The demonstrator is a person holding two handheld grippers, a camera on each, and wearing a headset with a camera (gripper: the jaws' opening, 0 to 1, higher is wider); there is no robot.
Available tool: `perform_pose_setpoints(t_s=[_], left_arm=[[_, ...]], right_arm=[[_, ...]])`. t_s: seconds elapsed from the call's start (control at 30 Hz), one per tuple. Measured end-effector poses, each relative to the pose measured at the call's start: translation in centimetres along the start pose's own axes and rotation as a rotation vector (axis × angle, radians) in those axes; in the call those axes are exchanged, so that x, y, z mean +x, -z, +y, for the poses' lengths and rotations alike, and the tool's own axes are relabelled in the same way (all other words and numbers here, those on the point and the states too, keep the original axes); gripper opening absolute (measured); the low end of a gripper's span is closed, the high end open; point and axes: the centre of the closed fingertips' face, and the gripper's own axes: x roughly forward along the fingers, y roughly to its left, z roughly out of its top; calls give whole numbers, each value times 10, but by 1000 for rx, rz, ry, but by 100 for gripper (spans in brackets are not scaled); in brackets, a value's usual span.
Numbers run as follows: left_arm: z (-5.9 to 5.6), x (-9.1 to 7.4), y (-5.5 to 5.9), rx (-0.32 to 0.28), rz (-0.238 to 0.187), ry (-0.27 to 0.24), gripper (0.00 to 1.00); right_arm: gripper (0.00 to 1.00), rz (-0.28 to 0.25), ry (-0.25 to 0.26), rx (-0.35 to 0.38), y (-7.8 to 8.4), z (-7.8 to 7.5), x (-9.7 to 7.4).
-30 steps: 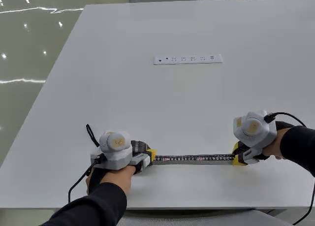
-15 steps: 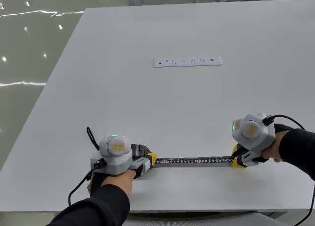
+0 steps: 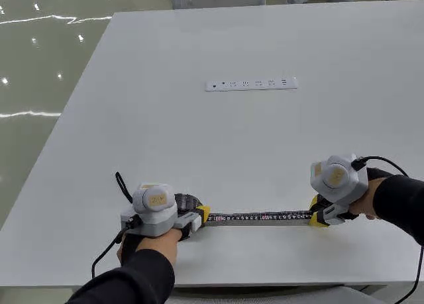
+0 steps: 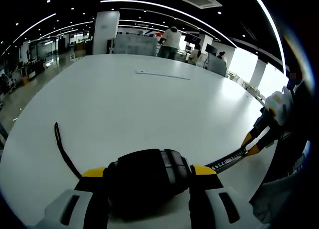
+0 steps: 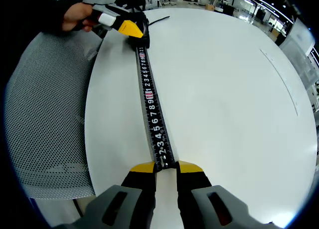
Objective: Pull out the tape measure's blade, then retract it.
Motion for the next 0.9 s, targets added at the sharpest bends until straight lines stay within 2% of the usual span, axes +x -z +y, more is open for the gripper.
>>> perform_pose_setpoints(t_s=[0.9], left_arm=[[-3, 1, 0, 0, 14, 1, 61]], right_arm=[[11, -9, -2, -9, -4, 1, 2]])
